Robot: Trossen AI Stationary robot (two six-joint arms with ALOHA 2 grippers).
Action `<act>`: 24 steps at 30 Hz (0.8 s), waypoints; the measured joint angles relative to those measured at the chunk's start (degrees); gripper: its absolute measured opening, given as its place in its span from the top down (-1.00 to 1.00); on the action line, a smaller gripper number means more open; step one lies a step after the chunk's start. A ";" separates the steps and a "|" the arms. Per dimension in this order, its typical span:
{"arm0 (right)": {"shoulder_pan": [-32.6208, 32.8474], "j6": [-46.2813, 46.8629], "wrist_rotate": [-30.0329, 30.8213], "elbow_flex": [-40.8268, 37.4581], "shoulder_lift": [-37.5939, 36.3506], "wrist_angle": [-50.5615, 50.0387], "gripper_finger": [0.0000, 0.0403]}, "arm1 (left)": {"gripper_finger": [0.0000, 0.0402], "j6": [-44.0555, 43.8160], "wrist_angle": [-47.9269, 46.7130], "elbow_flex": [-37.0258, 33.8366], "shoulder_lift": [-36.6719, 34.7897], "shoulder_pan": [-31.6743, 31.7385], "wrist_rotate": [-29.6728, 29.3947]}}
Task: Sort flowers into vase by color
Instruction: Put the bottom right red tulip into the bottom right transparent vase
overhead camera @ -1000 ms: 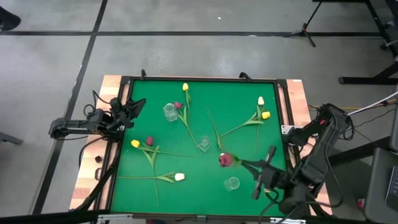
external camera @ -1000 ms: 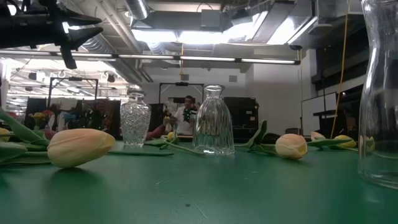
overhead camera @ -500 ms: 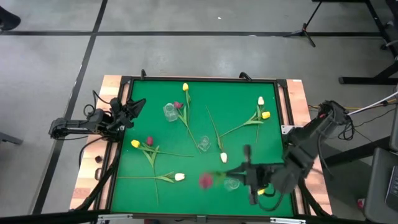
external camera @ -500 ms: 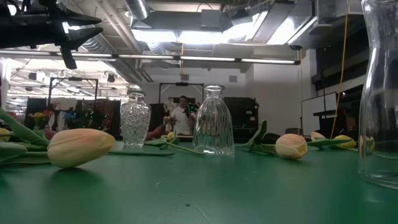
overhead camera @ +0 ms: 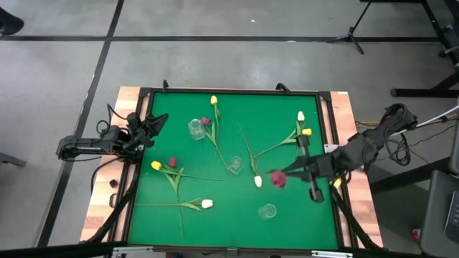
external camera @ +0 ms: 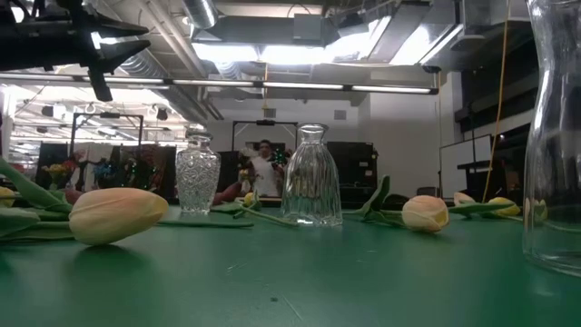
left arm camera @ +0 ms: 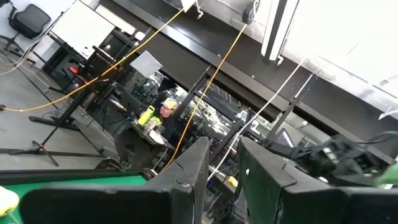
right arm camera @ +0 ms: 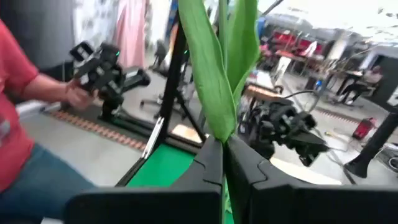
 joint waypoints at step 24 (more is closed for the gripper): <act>0.01 2.56 -6.53 -42.98 -10.24 63.33 1.00 | 0.58 -3.36 -3.72 0.04 -0.01 0.01 -1.58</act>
